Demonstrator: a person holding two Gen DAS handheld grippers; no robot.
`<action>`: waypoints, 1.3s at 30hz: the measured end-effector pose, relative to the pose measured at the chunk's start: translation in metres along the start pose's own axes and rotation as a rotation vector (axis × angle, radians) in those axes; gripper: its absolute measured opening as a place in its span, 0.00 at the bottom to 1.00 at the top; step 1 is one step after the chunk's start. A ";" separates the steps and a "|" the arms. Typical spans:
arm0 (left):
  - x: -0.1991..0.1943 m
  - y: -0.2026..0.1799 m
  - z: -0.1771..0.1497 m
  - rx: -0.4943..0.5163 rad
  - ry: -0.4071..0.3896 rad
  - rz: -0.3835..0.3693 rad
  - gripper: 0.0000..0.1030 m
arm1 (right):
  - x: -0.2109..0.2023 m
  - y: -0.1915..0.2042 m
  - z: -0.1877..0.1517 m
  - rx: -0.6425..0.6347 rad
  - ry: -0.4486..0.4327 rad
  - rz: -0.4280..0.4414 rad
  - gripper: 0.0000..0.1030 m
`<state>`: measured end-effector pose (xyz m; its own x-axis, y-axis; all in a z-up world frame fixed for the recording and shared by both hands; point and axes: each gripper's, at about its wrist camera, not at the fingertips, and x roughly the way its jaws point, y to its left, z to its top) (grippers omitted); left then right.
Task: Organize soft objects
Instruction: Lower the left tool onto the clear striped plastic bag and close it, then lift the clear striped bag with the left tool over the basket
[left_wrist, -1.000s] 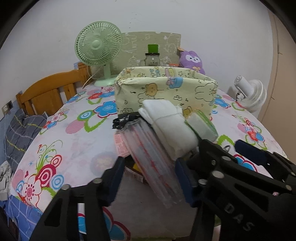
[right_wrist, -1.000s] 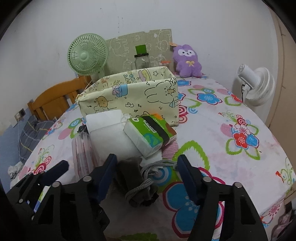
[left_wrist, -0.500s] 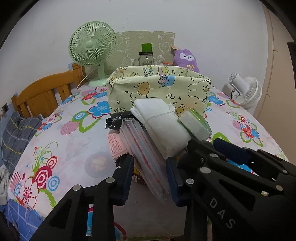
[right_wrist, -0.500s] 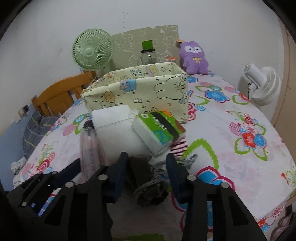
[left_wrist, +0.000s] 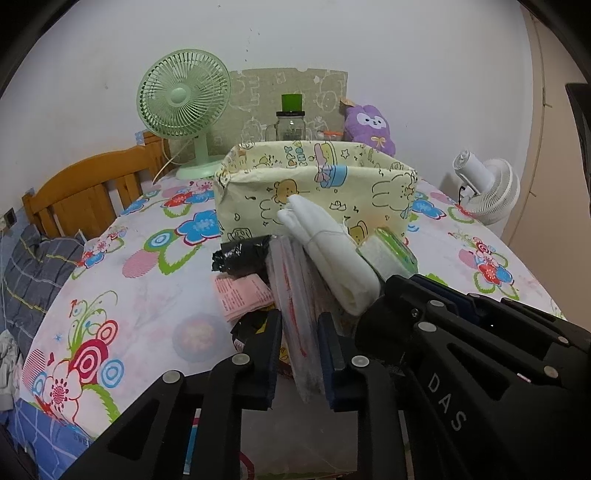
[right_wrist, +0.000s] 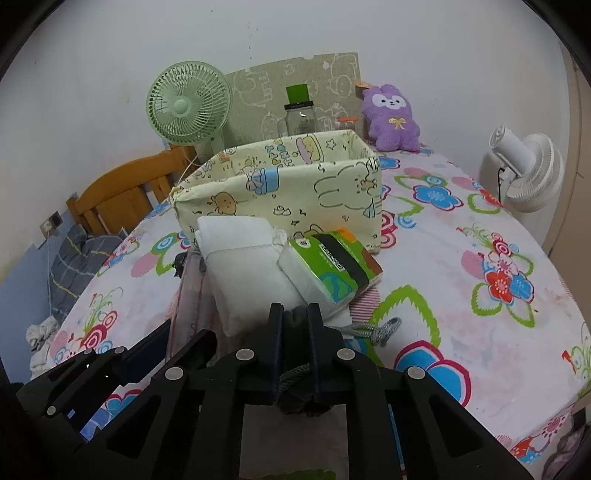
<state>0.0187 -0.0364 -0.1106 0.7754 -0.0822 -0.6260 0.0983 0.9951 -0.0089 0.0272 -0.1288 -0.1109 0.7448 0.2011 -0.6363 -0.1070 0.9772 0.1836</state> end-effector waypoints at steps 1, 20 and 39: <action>-0.001 0.000 0.001 -0.002 -0.002 0.000 0.16 | -0.001 0.001 0.001 -0.001 -0.005 -0.003 0.14; -0.030 0.007 0.030 -0.022 -0.071 0.004 0.14 | -0.033 0.011 0.031 -0.011 -0.085 -0.025 0.13; -0.049 0.003 0.073 -0.024 -0.137 -0.014 0.14 | -0.060 0.013 0.072 0.007 -0.171 -0.039 0.13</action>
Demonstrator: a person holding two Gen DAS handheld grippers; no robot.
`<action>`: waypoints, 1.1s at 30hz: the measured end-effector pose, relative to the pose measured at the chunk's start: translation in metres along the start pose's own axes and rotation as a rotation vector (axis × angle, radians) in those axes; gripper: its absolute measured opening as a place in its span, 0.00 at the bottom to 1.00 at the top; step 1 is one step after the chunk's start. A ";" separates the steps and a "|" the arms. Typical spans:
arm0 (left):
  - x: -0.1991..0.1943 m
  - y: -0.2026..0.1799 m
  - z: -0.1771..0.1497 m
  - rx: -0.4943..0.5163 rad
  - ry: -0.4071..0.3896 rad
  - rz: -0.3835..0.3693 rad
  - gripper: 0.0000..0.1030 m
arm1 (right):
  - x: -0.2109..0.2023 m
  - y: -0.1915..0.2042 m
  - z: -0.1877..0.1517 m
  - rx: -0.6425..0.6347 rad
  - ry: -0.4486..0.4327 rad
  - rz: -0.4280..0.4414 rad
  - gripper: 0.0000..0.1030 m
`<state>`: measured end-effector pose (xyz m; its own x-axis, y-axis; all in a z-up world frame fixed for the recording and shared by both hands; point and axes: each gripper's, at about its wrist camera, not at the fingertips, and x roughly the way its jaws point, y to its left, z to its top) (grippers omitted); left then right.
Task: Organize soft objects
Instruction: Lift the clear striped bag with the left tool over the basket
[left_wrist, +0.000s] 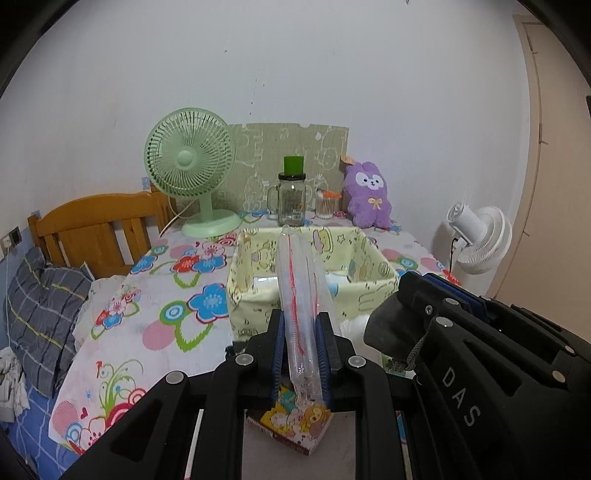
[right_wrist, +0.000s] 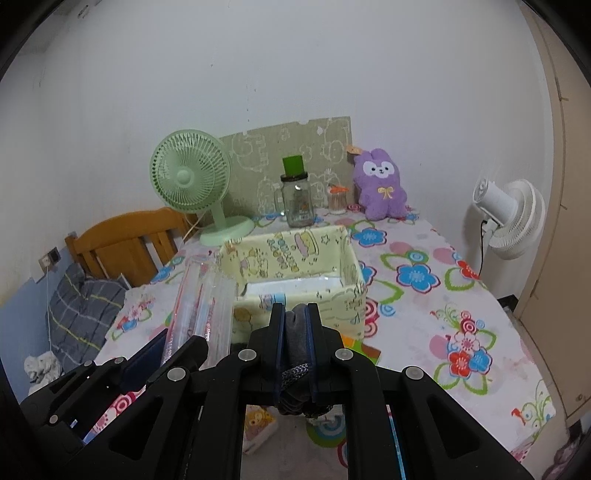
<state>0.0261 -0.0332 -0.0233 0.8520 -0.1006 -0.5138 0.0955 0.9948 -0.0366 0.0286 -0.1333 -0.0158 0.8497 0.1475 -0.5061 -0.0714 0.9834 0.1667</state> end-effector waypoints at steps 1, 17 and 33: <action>-0.001 0.000 0.002 0.000 -0.004 -0.001 0.14 | -0.001 0.000 0.003 0.000 -0.007 0.000 0.13; 0.005 0.000 0.034 0.004 -0.030 -0.013 0.14 | 0.000 -0.002 0.035 0.005 -0.046 -0.014 0.13; 0.039 0.006 0.055 -0.007 -0.018 -0.006 0.14 | 0.039 -0.003 0.058 0.014 -0.038 -0.019 0.13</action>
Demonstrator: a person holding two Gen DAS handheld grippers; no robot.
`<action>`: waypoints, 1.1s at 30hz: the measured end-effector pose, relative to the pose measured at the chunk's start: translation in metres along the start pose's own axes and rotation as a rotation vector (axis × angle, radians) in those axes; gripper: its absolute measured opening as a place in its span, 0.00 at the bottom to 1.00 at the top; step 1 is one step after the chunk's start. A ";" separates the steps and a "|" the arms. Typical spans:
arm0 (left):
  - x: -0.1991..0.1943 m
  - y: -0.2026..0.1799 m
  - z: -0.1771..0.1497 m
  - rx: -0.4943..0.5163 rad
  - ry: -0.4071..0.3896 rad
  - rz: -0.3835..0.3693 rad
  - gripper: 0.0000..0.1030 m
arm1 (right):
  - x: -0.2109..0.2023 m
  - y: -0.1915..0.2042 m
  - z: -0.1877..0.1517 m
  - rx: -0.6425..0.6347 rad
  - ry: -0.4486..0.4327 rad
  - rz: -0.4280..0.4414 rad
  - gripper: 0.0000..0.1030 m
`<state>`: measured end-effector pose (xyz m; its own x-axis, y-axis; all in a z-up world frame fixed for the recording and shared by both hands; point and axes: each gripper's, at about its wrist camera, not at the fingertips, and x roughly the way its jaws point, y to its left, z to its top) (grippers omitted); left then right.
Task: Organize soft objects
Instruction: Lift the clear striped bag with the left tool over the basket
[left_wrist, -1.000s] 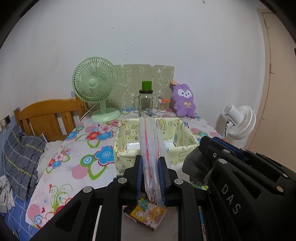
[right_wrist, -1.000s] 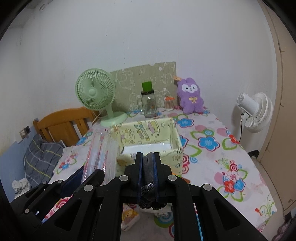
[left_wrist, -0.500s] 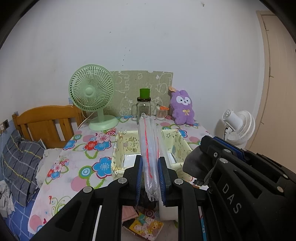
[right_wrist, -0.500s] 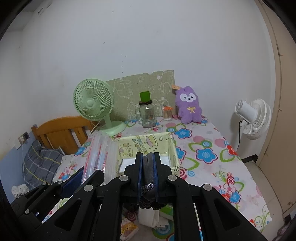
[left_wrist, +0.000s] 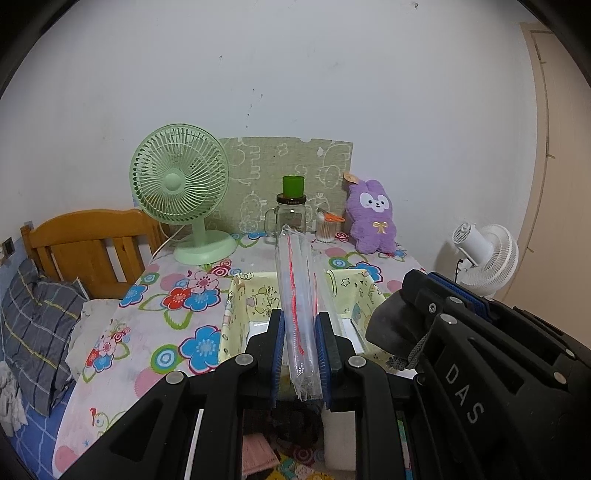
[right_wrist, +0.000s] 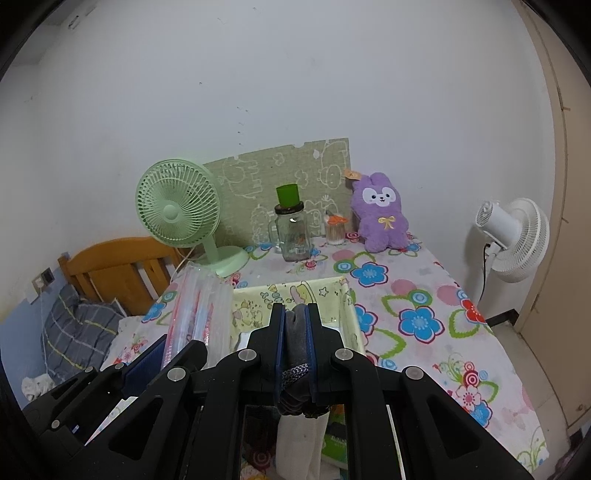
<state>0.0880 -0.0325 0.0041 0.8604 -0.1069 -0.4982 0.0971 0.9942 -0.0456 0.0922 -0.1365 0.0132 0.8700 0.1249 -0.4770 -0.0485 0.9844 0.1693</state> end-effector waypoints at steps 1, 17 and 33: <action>0.003 0.000 0.002 0.001 0.002 0.001 0.14 | 0.003 0.000 0.001 0.000 0.002 -0.001 0.13; 0.054 0.010 0.024 0.006 0.024 0.017 0.15 | 0.060 -0.001 0.024 -0.016 0.014 0.006 0.13; 0.117 0.021 0.019 -0.033 0.154 0.008 0.15 | 0.126 -0.003 0.021 -0.028 0.077 -0.015 0.13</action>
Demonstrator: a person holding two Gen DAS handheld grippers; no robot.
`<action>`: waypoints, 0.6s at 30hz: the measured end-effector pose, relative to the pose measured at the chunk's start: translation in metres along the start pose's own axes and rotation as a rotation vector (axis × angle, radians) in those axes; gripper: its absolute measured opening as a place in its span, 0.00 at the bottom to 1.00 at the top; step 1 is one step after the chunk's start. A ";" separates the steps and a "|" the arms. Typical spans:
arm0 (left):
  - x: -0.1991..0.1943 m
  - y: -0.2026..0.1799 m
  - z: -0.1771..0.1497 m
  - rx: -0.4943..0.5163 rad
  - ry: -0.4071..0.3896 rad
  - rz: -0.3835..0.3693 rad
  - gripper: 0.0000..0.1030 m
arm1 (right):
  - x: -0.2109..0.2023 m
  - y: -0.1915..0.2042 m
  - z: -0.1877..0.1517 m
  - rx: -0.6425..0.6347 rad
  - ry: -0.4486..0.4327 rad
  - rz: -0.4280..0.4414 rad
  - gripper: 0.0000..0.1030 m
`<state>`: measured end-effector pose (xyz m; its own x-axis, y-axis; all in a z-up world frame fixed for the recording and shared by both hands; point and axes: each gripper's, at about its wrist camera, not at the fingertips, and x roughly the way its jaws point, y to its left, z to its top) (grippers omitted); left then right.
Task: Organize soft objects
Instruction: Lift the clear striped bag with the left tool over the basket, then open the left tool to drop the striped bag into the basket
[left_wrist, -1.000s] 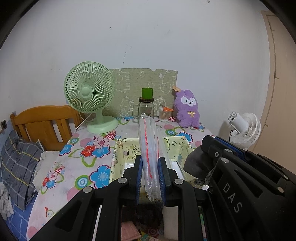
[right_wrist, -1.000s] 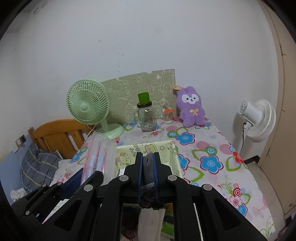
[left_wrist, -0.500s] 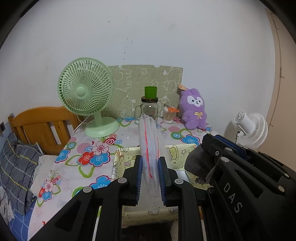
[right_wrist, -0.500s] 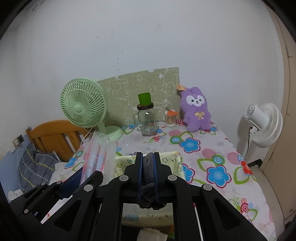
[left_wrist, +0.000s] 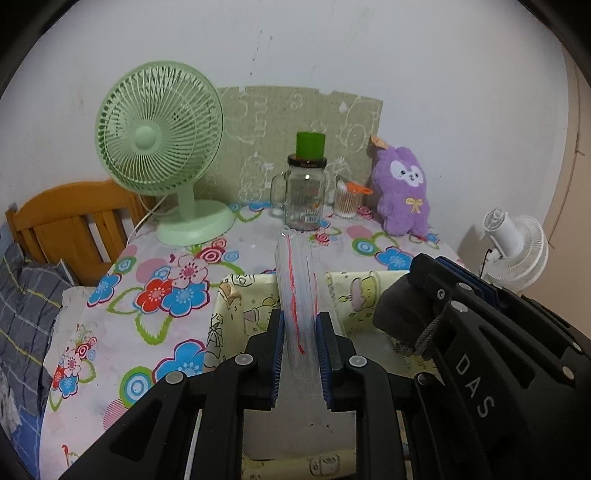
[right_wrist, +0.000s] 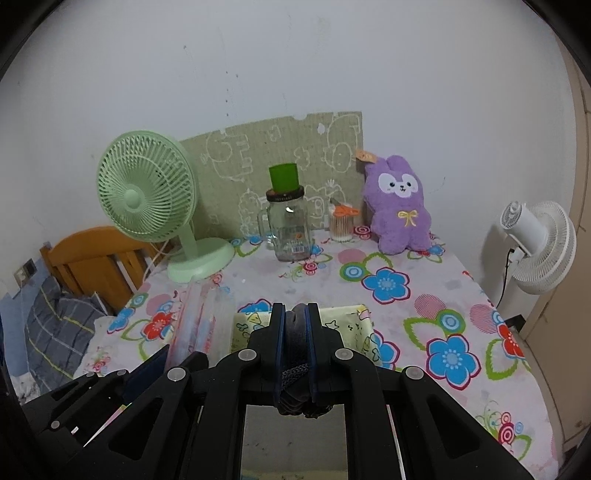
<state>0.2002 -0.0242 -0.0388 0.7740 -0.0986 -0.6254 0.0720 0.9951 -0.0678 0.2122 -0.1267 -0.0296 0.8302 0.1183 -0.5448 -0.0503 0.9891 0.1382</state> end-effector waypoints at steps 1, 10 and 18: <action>0.004 0.001 -0.001 -0.004 0.008 0.003 0.15 | 0.005 -0.001 -0.001 0.003 0.009 0.001 0.13; 0.027 0.004 -0.009 0.007 0.065 0.011 0.21 | 0.029 -0.002 -0.005 -0.002 0.029 -0.015 0.13; 0.038 0.008 -0.010 0.000 0.081 0.022 0.39 | 0.043 0.000 -0.007 -0.018 0.057 -0.027 0.14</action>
<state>0.2243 -0.0196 -0.0707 0.7221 -0.0768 -0.6875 0.0553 0.9970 -0.0533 0.2437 -0.1215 -0.0591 0.7983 0.0955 -0.5947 -0.0386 0.9934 0.1078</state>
